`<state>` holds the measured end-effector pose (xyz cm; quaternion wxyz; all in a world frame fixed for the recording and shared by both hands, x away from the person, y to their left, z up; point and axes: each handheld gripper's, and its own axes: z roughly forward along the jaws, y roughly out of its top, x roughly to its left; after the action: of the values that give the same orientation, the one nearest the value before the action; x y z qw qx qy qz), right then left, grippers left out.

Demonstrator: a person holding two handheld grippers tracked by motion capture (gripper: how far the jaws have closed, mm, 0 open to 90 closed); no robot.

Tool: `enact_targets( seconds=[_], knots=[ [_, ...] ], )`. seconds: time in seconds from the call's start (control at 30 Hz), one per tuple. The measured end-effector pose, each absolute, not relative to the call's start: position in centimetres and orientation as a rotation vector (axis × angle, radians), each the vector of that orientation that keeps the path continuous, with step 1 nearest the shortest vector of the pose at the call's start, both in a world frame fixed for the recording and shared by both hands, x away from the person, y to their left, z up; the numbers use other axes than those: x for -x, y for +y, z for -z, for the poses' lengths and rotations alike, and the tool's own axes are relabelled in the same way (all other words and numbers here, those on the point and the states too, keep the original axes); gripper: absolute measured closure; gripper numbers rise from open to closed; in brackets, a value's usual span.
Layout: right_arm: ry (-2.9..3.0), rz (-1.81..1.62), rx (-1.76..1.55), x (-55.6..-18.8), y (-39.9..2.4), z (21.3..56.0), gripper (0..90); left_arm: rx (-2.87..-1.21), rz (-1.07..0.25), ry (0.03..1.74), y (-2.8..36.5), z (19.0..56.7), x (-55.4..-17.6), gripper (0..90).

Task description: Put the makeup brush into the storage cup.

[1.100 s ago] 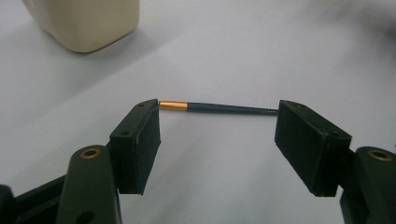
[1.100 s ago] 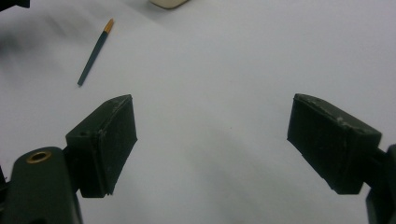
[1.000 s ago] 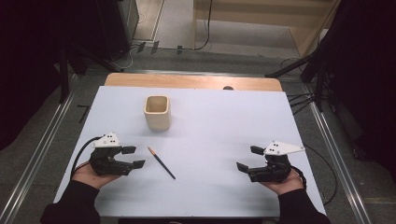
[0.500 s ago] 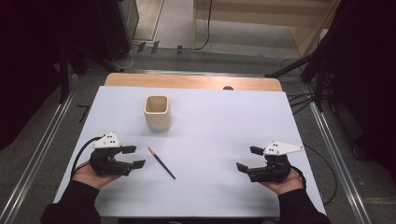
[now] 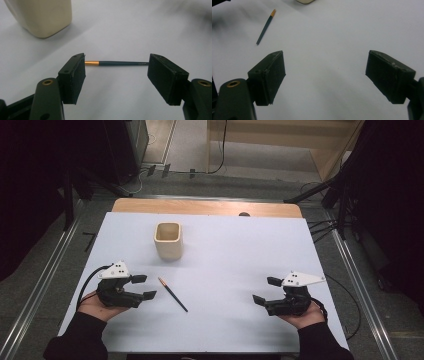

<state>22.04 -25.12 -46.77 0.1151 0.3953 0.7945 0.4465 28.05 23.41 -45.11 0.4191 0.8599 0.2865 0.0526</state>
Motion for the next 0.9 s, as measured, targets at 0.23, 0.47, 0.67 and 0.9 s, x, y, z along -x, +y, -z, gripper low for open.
enact_targets(
  seconds=[0.23,0.47,0.67,0.9],
  knots=[
    [2.334,-1.313,-1.152,-22.1,-25.1,46.8,16.8,-2.156,-0.139,0.699,23.0,45.1,-28.8,31.1],
    [2.335,-1.315,-1.153,-22.1,-25.0,46.9,16.9,-2.144,-0.141,0.689,22.6,45.1,-29.5,31.1],
    [2.333,-1.317,-1.153,-22.1,-25.0,46.9,16.8,-2.156,-0.140,0.673,21.9,45.1,-30.0,31.1],
    [2.336,-1.322,-1.154,-22.1,-25.1,46.9,16.8,-2.162,-0.144,0.664,21.1,44.9,-30.8,31.1]
  ],
)
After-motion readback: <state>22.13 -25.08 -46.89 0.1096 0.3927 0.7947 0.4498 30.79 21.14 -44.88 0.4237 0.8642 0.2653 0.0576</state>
